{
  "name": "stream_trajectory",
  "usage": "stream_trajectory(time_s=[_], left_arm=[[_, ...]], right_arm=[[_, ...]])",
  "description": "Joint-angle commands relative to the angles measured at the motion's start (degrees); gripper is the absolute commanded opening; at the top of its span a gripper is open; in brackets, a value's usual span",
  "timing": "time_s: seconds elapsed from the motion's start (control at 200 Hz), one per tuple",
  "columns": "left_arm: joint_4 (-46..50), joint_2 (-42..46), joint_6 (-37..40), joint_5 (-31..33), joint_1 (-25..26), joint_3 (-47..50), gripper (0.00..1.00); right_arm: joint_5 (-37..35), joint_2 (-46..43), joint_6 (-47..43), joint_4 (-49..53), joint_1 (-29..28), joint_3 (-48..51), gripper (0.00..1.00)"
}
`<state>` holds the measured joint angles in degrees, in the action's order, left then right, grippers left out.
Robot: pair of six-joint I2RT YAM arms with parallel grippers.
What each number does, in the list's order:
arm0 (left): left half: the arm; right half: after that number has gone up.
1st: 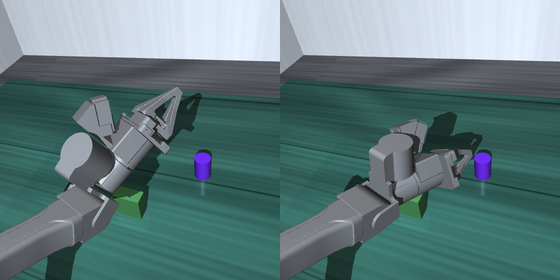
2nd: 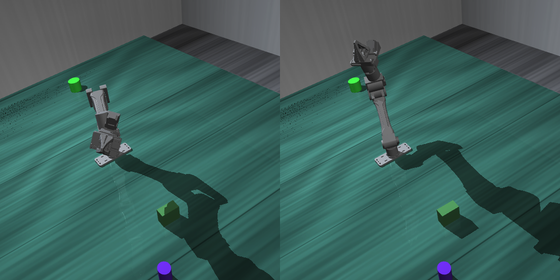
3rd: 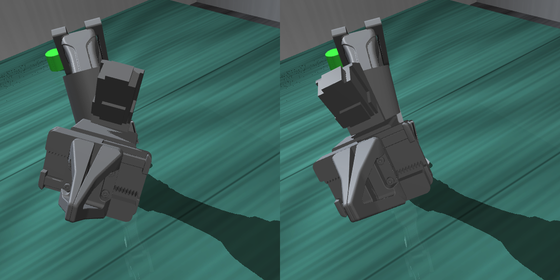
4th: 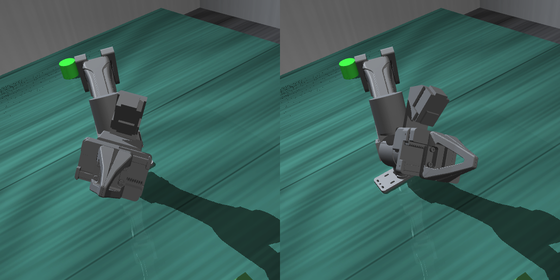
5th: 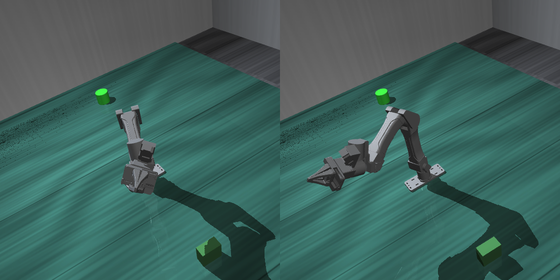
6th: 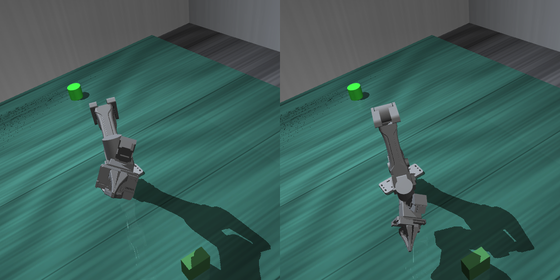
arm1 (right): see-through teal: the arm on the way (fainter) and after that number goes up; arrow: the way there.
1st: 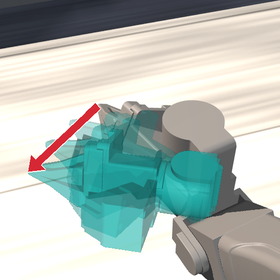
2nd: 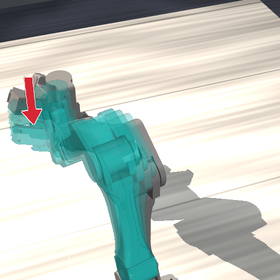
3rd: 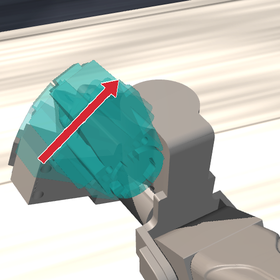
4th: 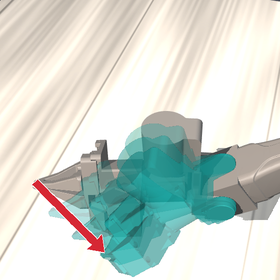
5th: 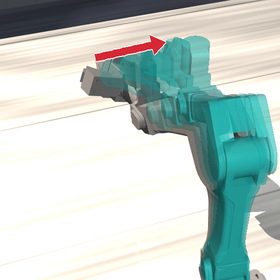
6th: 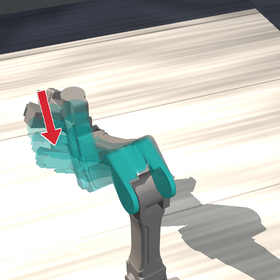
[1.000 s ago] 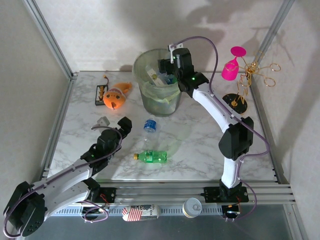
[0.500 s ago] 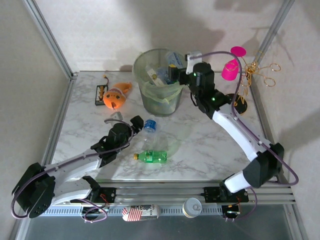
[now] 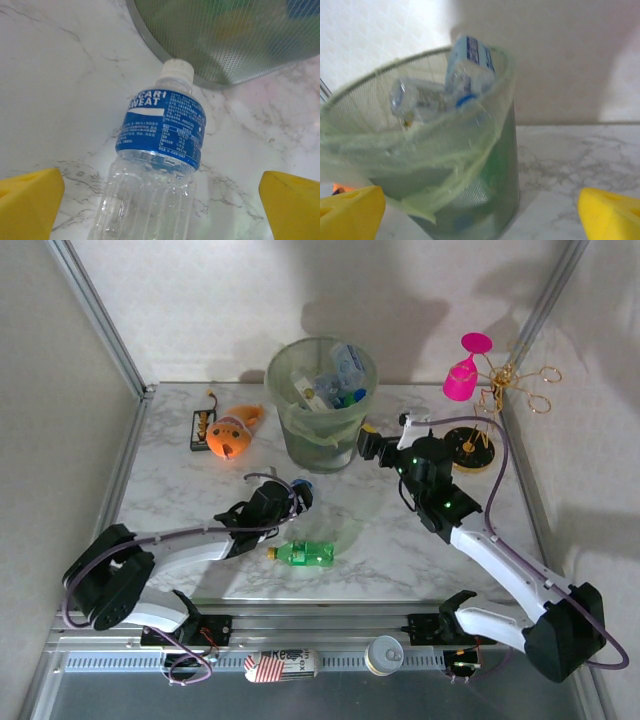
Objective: Put the plastic bottles in the bin
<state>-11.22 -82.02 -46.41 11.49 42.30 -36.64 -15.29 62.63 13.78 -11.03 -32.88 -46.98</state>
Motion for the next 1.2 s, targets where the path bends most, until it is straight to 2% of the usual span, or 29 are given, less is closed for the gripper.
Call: stream_trajectory(time_s=[0.0,0.31,0.416,0.511,0.641,0.761,1.197], left_arm=[[3.24,-4.56,2.88,-1.66,0.67,-3.97,0.99],[6.47,-14.88,4.84,-1.81,0.93,-10.52,0.97],[6.91,-16.52,5.19,-1.82,1.05,-11.25,0.91],[7.34,-17.20,5.29,-1.49,1.11,-11.36,0.81],[7.54,-16.90,5.41,-0.94,1.25,-11.00,0.67],[7.23,-15.74,5.20,-0.12,1.42,-10.23,0.62],[4.74,-6.76,3.08,4.91,1.38,-5.06,0.56]], right_arm=[[0.39,-1.77,2.86,-2.94,0.17,2.95,0.99],[-0.01,-4.17,4.26,-4.81,0.17,6.10,0.99],[-0.10,-4.75,4.39,-4.36,0.16,6.61,0.99],[-0.48,-5.41,4.35,-4.20,0.19,7.23,0.99],[-0.63,-5.93,4.67,-4.42,0.19,7.91,0.99],[-0.37,-5.78,5.02,-4.70,0.14,8.13,0.99],[1.76,-4.86,6.16,-5.97,0.18,8.88,0.99]])
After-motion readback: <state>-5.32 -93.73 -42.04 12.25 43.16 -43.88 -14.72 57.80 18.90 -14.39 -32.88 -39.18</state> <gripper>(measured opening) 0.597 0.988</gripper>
